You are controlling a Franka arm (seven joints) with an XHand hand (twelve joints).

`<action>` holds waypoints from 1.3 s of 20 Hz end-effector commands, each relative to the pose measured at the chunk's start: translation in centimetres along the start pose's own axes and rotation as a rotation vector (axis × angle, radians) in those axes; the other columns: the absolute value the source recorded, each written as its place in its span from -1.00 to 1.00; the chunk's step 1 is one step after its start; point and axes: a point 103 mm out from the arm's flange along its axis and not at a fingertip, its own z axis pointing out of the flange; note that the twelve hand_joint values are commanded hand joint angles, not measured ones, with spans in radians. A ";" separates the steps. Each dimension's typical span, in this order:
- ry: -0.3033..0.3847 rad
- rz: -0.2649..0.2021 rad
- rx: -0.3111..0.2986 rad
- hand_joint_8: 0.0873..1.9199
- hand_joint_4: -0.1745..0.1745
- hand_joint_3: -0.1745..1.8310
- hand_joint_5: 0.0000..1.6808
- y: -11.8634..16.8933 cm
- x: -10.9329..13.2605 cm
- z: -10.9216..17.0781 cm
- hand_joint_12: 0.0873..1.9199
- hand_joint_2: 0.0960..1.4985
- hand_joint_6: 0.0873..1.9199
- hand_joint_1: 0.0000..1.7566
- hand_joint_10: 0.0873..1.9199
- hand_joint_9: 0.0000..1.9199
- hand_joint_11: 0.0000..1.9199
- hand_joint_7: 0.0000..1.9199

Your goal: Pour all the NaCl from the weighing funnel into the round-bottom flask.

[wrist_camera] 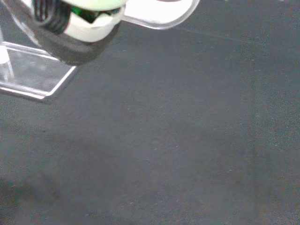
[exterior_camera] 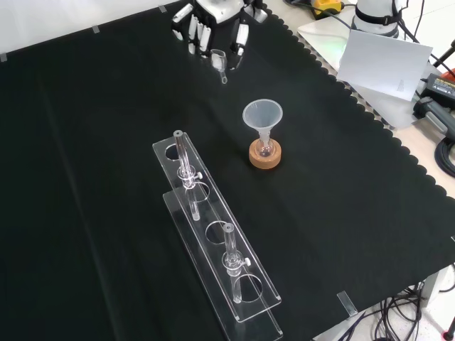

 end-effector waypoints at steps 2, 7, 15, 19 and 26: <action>0.006 -0.068 0.024 -0.94 1.00 -0.59 0.58 -1.1 2.3 0.3 0.58 0.08 -0.63 0.26 -0.94 0.22 -0.80 0.66; 0.005 -0.105 0.040 -0.95 1.00 -0.59 0.58 -1.8 3.5 0.7 0.58 0.08 -0.63 0.26 -0.94 0.22 -0.80 0.66; 0.005 -0.151 0.037 -0.95 1.00 -0.58 0.58 -2.1 3.9 0.4 0.58 0.07 -0.63 0.26 -0.94 0.22 -0.80 0.66; -0.013 -0.162 0.043 -0.95 1.00 -0.58 0.58 -1.9 4.4 0.7 0.58 0.07 -0.63 0.26 -0.94 0.21 -0.80 0.66; -0.032 -0.179 0.047 -0.95 1.00 -0.58 0.58 -1.5 5.1 0.7 0.58 0.07 -0.63 0.26 -0.95 0.21 -0.80 0.66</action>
